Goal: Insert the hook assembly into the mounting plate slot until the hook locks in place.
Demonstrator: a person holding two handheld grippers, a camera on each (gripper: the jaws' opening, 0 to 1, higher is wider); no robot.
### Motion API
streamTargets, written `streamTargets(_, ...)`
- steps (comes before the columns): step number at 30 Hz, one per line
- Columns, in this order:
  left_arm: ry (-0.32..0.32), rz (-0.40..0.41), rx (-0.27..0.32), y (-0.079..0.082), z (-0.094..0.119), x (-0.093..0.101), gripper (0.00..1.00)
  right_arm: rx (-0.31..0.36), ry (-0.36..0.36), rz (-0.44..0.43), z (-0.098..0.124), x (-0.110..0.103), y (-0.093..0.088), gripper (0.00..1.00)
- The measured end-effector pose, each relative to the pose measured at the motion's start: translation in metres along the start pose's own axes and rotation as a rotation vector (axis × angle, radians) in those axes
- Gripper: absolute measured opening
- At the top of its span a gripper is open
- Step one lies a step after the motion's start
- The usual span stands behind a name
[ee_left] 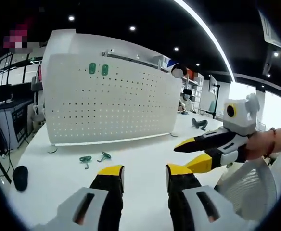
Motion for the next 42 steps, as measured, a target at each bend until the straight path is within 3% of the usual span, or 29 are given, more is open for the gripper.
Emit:
streamTargets(21, 0.018, 0.036, -0.010, -0.005, 0.000, -0.025, 0.35, -0.040, 0.006, 0.020, -0.028, 0.006, 0.005, 0.39)
streamTargets(42, 0.047, -0.045, -0.041, 0.015, -0.040, -0.077, 0.33, -0.038, -0.020, 0.005, -0.021, 0.011, 0.001, 0.39)
Point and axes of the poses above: the point that each gripper's makers call its tool centre point, and the gripper's own axes: z roughly backward along the fingers, x roughly to its right, y roughly out of its top, the point moved 3 cm from there along z, roughly backward along the fingers, and after that the axes turned 4 degrees about -x, right-handed, at the moved point
